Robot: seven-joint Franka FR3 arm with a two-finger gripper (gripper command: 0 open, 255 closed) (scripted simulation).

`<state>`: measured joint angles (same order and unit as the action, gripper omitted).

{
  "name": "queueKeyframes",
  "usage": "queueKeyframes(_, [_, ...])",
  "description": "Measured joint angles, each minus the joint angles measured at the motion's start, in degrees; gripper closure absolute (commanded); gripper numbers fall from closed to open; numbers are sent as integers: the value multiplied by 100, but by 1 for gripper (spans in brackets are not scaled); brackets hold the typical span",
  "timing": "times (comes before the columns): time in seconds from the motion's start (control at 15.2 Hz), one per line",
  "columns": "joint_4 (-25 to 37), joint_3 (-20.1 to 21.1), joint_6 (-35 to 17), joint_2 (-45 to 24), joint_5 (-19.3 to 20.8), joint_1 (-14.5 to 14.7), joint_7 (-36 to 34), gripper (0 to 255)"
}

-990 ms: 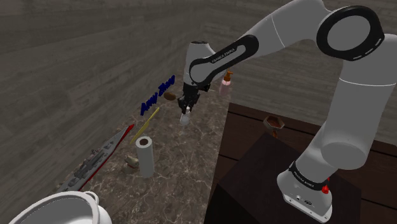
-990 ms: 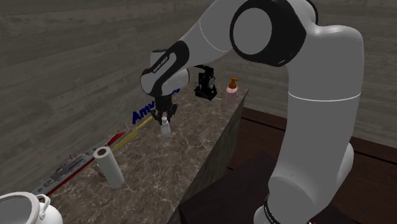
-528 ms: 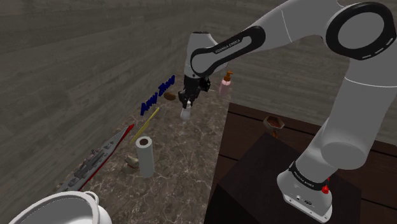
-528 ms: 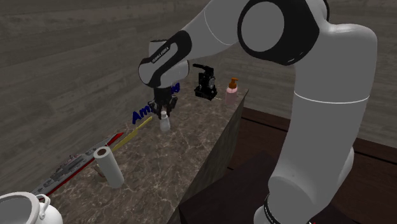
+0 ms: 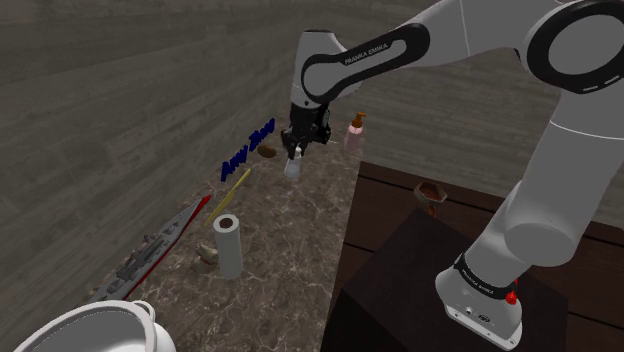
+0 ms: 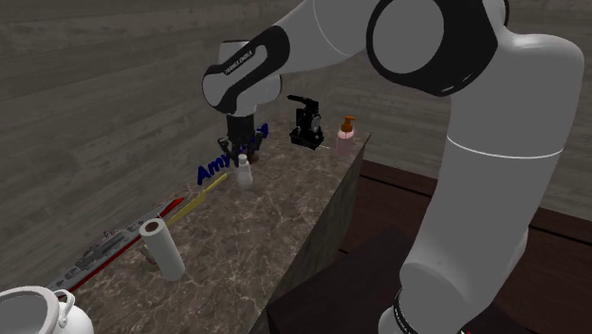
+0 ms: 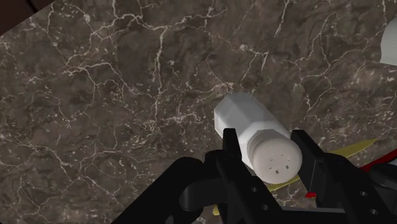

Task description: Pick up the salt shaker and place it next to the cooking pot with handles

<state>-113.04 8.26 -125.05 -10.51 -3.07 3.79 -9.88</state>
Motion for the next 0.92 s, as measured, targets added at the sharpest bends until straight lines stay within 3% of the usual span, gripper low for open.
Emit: queueKeyframes(0.92, [578, 69, 897, 331, -11, 74, -185, 255])
